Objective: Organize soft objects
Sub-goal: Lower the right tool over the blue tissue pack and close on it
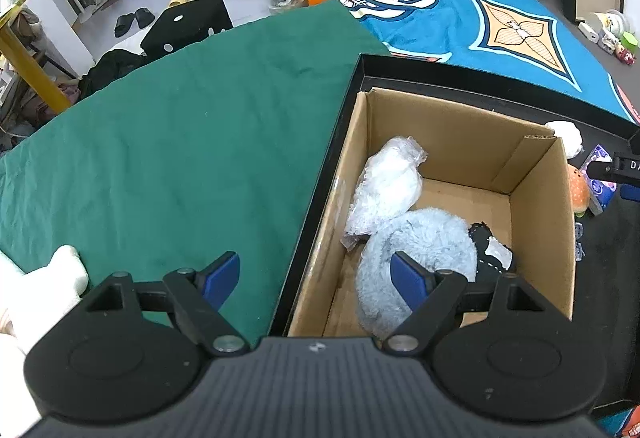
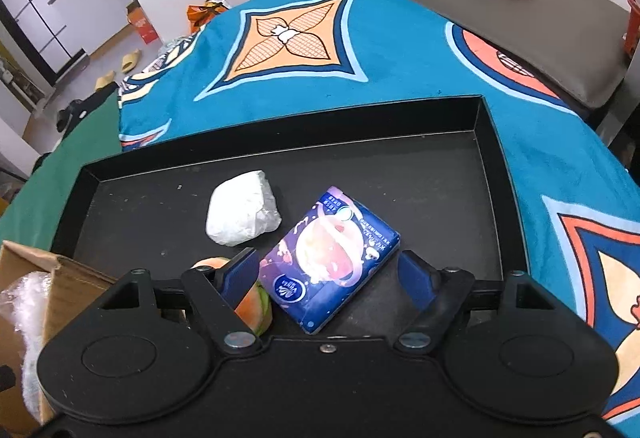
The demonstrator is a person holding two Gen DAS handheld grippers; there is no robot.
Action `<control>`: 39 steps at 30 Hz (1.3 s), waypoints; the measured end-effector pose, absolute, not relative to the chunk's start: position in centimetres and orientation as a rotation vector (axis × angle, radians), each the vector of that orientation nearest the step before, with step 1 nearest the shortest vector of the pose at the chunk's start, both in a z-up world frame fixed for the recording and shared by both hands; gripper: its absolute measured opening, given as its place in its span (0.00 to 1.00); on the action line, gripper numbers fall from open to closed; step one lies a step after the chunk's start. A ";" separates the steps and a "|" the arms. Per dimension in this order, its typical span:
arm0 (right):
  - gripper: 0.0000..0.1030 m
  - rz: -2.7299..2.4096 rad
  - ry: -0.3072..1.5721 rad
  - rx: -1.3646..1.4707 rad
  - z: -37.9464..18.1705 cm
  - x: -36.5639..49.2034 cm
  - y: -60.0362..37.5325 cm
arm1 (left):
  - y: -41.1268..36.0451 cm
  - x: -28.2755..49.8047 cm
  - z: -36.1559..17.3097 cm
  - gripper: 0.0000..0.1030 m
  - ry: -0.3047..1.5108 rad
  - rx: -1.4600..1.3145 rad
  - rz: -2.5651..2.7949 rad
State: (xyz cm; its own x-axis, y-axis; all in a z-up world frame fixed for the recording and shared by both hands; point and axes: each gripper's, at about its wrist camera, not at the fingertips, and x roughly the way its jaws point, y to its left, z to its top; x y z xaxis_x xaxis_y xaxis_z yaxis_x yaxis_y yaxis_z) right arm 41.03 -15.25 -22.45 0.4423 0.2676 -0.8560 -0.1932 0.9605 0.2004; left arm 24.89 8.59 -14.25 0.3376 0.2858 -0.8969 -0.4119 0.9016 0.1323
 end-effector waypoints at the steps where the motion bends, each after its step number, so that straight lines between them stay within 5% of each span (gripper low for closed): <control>1: 0.73 0.278 1.075 0.073 -22.5 41.1 -15.2 | 8.6 24.9 -14.3 0.79 1.141 -0.126 0.460; 21: 0.78 0.287 1.060 0.006 -23.0 41.5 -14.7 | 8.5 23.8 -15.3 0.79 1.177 -0.111 0.469; 26: 0.73 0.299 1.075 0.006 -22.9 40.7 -15.4 | 7.8 23.1 -14.8 0.79 1.173 -0.090 0.471; 30: 0.49 0.344 1.092 0.058 -22.6 40.0 -16.5 | 7.7 22.6 -14.4 0.79 1.163 -0.097 0.487; 39: 0.44 0.358 1.134 0.137 -22.4 39.6 -19.3 | 6.5 22.3 -13.4 0.79 1.145 -0.079 0.484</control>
